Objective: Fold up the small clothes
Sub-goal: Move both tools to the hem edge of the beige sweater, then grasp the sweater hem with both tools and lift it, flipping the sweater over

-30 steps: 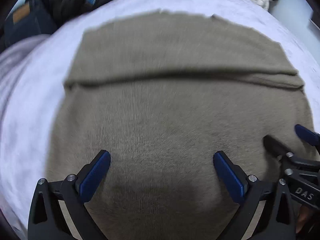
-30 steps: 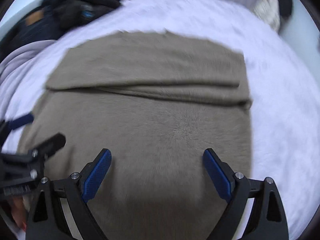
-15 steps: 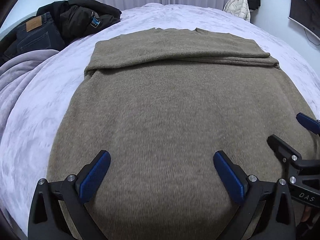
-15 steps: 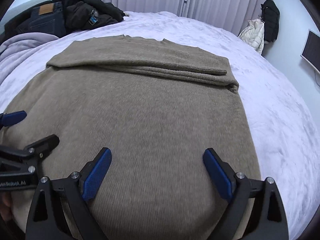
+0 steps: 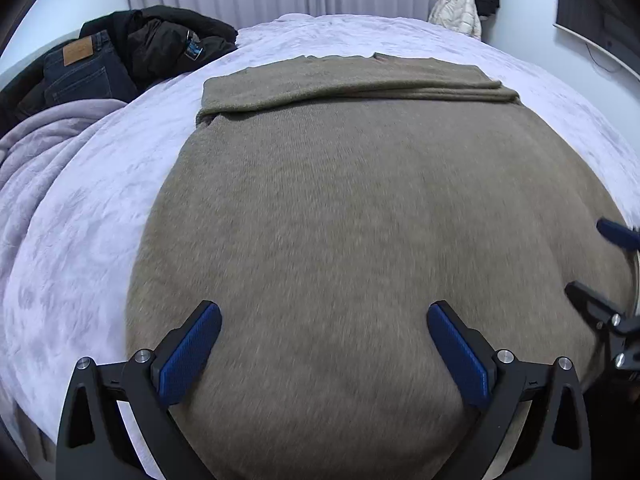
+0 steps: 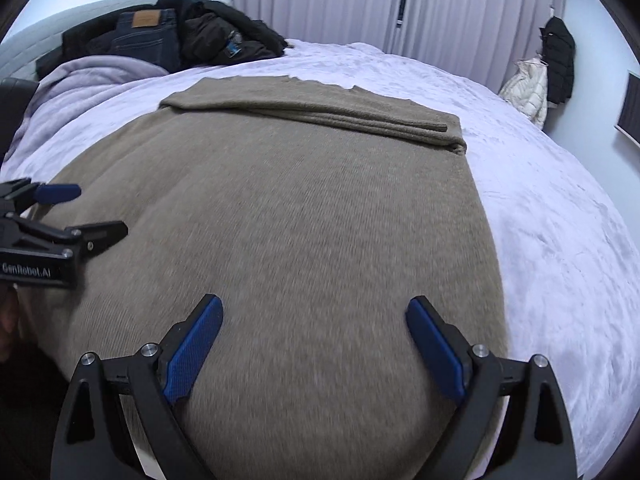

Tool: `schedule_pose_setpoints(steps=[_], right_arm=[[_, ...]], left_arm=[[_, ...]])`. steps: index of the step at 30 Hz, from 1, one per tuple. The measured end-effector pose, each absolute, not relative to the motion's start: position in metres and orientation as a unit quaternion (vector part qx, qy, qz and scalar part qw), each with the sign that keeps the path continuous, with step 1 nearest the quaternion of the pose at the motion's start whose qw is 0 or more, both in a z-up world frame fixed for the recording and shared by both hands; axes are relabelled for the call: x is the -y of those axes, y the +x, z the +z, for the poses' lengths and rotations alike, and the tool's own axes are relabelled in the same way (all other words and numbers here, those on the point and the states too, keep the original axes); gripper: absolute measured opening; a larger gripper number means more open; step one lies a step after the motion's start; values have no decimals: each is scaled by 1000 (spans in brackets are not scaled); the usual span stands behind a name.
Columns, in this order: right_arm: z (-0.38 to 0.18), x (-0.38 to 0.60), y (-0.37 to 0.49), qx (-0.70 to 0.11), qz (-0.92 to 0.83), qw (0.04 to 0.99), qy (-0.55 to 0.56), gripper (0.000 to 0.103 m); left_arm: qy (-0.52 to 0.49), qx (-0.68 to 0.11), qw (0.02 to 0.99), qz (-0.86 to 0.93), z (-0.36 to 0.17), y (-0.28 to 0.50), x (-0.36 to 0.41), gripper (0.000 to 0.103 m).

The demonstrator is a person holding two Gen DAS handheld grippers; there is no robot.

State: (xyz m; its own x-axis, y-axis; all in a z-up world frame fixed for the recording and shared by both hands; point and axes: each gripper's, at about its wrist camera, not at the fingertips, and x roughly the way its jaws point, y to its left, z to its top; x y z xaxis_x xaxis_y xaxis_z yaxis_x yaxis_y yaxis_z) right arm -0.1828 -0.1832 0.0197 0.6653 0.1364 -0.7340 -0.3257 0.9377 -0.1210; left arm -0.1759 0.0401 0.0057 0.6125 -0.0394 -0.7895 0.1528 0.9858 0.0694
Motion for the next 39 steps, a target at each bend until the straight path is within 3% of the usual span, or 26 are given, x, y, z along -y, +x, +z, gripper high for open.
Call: schedule_pose_setpoints(steps=[13,20,29,38,39], right_arm=[[4,205,-260,-388,184,852,-299,94],[12,259,-269,-419,192,870,-173,95],[10,275,-262,-421,244,873,-42,95],[4,285,-259,-424,261,867,29,79],[4,285,-258,-424,266,865,33,74]], left_arm=[[98,-437,888,-107,7,-242,-97,103],[-54,-470,870,-138,-6,-241,-149,103],[-106,-481,850,-186,-12,-246,-125,103],[-127,-478,850,-180,-15,-241,-115,103],[-132,-475,852,-176,-15,-241,-114,103]])
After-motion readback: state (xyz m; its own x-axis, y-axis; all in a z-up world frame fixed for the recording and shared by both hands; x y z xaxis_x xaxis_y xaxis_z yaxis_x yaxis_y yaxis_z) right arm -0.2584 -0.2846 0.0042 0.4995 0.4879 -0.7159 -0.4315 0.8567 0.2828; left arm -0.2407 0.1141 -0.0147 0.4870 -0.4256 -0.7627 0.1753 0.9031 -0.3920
